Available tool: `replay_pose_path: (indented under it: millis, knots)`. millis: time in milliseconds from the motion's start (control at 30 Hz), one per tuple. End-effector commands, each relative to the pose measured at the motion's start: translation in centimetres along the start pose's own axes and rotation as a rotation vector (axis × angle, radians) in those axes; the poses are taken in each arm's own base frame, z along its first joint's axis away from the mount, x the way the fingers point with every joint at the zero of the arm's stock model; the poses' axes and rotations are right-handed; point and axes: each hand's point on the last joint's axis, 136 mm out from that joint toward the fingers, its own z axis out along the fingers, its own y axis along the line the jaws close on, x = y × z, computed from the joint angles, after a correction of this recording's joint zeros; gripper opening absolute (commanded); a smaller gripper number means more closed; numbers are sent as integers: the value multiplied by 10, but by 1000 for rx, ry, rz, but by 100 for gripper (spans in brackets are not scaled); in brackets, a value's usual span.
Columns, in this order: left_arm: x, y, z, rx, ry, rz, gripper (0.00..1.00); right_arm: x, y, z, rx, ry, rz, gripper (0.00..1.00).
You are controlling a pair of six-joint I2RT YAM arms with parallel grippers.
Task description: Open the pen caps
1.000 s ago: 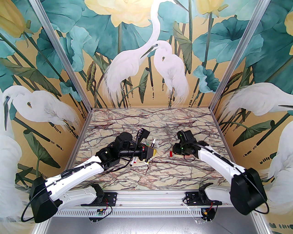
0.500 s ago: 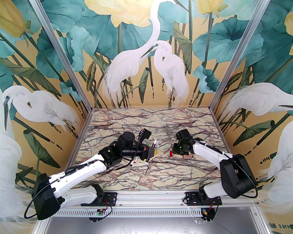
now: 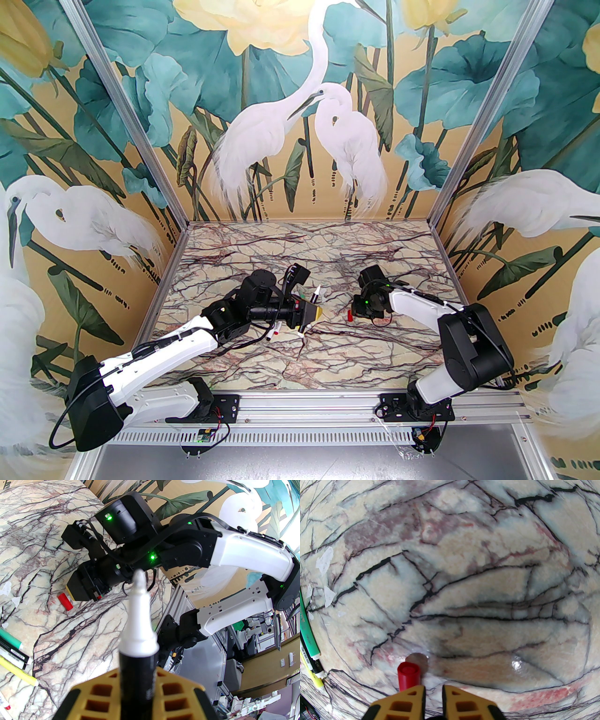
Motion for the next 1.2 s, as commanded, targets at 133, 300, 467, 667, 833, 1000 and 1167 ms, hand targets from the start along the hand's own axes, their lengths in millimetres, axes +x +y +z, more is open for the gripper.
replay_pose_path:
  millis: [133,300,467,667,833,1000,1167]
  knots:
    - [-4,-2,4,19,3,12,4,-5,-1,5,2,-9,13,16]
    - [-3,-2,5,26,0,4,5,-5,-4,9,15,-6,23,16]
    - [-1,-1,4,24,1,3,5,-3,-6,14,22,11,31,17]
    - [0,0,5,28,2,-1,5,-4,-6,17,26,14,34,19]
    - [0,-1,6,34,0,-1,5,-4,-7,18,31,16,34,23]
    - [0,-1,5,35,-2,0,5,-5,-5,17,23,17,30,26]
    - [2,1,6,32,2,-5,5,-6,-5,17,22,15,31,26]
